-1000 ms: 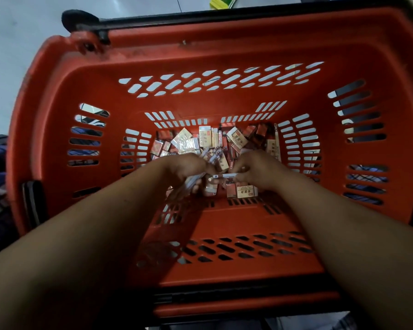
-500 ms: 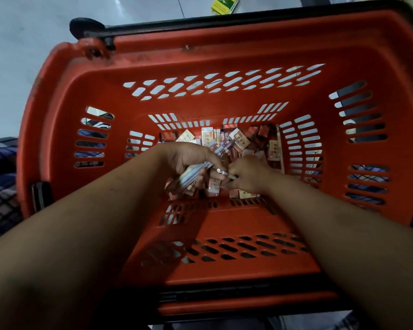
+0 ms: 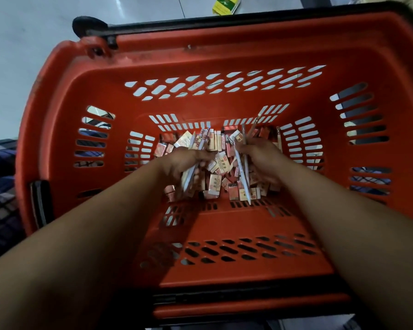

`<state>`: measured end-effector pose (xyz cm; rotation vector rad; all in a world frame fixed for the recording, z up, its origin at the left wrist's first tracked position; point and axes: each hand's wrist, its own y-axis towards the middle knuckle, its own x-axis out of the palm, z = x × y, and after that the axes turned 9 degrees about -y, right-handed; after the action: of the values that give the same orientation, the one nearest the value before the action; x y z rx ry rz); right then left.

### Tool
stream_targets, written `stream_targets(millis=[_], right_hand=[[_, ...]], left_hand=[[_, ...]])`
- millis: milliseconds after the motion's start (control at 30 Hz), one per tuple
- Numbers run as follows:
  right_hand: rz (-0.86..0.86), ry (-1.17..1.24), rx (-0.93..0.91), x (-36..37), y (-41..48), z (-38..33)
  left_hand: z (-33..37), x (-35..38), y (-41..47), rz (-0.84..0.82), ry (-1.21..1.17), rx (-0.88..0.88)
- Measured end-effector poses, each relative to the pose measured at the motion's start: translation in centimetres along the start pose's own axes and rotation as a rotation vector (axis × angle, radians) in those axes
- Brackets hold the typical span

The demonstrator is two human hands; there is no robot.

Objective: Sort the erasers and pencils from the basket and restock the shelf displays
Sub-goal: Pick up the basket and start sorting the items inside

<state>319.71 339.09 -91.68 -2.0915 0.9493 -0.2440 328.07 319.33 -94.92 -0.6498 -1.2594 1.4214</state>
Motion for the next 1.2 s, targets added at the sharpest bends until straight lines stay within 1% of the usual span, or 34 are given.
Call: stream_targets(millis=[67, 133, 267, 400, 467, 600, 767, 833, 967, 1067, 1133, 1200], right_hand=[[-0.011, 0.118, 0.013, 0.5, 0.1, -0.3], [0.014, 0.128, 0.003, 1.0, 0.3, -0.7], [0.096, 0.142, 0.032, 1.9, 0.0, -1.8], [0.14, -0.187, 0.007, 1.9, -0.3, -1.4], [0.126, -0.213, 0.004, 1.7, -0.8, -0.9], [0.032, -0.272, 0.04, 2.6, -1.7, 0.2], [-0.188, -0.31, 0.13, 4.3, -2.0, -0.4], [-0.215, -0.27, 0.157, 3.9, -1.8, -0.7], [-0.318, -0.117, 0.247, 2.6, -2.1, -0.7], [-0.385, -0.035, 0.23, 2.2, -1.9, -0.3], [-0.383, 0.01, 0.185, 2.1, -1.8, -0.7], [-0.4, 0.073, 0.139, 2.0, -1.9, -1.1]], left_hand=[[-0.2, 1.1, 0.3, 0.002, -0.04, 0.048], [-0.2, 2.3, 0.4, -0.006, -0.068, 0.072], [-0.4, 3.4, 0.4, 0.065, -0.074, 0.162], [-0.3, 2.6, 0.7, 0.065, -0.095, 0.123], [-0.4, 2.1, 0.8, 0.081, -0.107, 0.104], [-0.8, 2.1, 0.7, 0.149, -0.079, 0.123], [-0.4, 2.7, 0.2, 0.204, -0.053, 0.191], [-0.2, 2.5, 0.3, 0.213, -0.037, 0.162], [0.0, 2.0, 0.6, 0.085, -0.098, 0.047], [0.2, 2.5, 0.1, 0.143, -0.017, 0.041], [0.3, 3.0, -0.1, 0.228, 0.08, 0.107], [0.0, 3.2, 0.0, 0.226, 0.096, 0.148]])
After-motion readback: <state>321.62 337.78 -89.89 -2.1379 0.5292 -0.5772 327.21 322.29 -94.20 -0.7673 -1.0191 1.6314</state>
